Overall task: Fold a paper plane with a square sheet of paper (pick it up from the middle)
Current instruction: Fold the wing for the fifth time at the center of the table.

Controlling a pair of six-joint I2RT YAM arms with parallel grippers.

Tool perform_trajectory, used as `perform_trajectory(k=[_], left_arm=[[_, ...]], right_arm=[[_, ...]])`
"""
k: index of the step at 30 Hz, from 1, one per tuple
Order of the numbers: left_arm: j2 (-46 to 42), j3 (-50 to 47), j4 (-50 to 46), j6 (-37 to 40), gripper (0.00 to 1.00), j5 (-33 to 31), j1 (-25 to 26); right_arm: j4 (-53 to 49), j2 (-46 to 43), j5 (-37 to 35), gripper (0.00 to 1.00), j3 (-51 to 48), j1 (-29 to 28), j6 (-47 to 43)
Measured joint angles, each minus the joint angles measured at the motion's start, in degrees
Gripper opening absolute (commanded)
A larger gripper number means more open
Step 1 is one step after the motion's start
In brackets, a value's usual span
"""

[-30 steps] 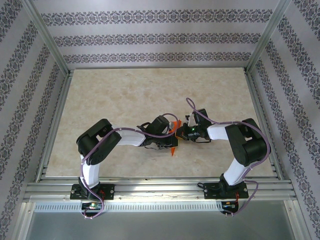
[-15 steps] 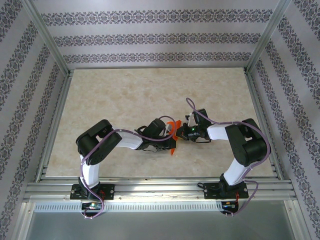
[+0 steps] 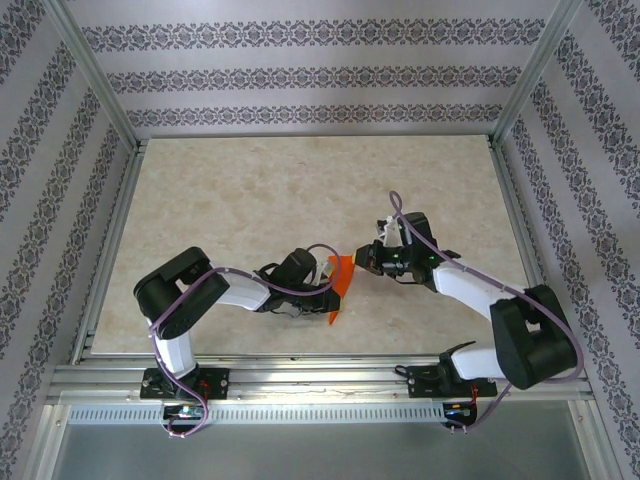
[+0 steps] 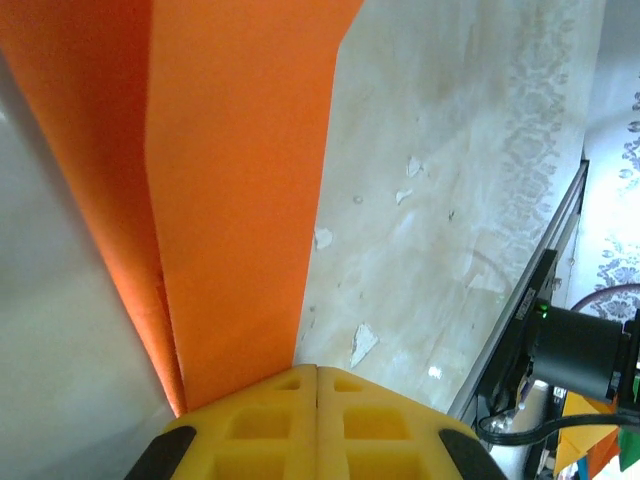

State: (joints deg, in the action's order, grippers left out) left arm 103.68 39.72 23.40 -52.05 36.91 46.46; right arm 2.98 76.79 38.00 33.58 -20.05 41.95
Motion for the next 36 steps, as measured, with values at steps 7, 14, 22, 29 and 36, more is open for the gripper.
perform_trajectory(k=[7,14,22,29,36], left_arm=[[-0.24,-0.35,-0.33,2.67,0.0,0.98,0.0],[-0.57,-0.55,-1.16,4.55,0.0,1.95,-0.02],[-0.72,-0.48,-1.92,5.49,0.0,2.16,-0.02],[-1.22,-0.48,-3.52,6.23,0.0,2.54,-0.02],[-1.55,-0.48,-4.63,7.26,0.0,2.54,0.0]], right_arm=[[-1.46,0.76,0.81,0.02,-4.37,-3.02,-1.75],[-1.55,6.38,0.7,0.0,-3.67,-6.1,-4.13],[-1.31,12.07,-0.15,0.0,0.35,-6.1,-5.88],[-0.52,16.22,-1.57,0.0,1.62,-4.66,-6.62],[-0.55,18.78,0.42,0.0,3.3,-2.51,-6.58]])
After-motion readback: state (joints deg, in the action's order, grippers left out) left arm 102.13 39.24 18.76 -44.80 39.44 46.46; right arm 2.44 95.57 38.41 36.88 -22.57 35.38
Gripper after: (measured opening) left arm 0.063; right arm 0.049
